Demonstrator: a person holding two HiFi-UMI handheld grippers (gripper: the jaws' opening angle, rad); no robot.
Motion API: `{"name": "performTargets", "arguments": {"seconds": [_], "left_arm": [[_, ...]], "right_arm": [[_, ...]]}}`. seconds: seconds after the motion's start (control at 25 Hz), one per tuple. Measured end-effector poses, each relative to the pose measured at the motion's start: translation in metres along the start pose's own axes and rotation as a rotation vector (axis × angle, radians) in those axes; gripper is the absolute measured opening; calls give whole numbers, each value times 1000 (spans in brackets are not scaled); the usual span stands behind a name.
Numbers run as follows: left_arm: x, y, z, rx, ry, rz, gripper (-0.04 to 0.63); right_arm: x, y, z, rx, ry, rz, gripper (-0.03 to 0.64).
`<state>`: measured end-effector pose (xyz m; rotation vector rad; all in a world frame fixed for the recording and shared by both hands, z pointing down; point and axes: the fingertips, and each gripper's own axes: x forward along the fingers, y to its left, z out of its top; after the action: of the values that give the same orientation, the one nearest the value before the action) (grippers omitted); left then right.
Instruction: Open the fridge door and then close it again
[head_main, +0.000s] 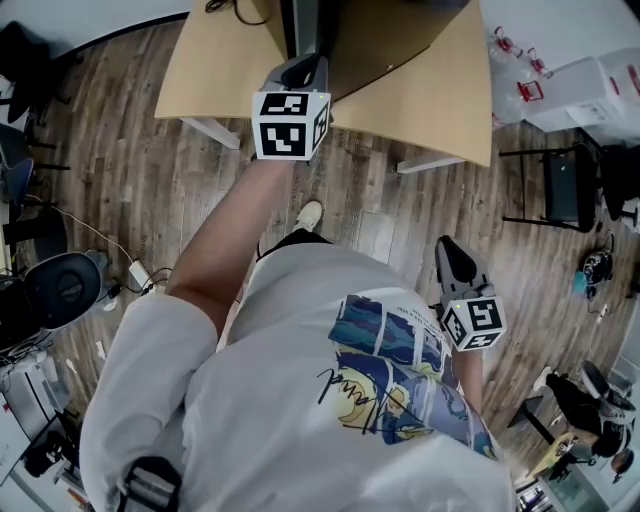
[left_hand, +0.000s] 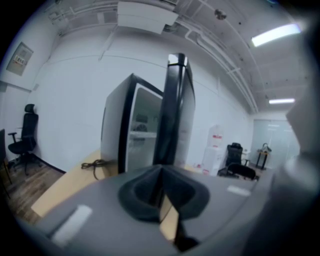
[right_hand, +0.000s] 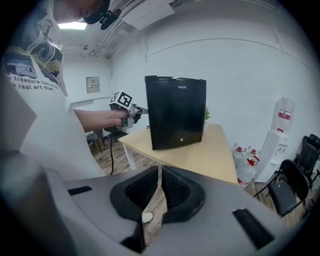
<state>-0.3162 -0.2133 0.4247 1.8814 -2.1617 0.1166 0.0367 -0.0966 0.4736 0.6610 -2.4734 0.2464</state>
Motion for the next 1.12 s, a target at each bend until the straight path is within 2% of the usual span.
{"name": "performTargets", "arguments": {"seconds": [0.52,1.12], "left_arm": [[31,59,16,-5,-12,17,5],[47,81,23,22,-19,4,5]], "right_arm": [[50,-4,33,-11,-11,-4,28],[81,-7,53,-20,-10,-9,28]]}}
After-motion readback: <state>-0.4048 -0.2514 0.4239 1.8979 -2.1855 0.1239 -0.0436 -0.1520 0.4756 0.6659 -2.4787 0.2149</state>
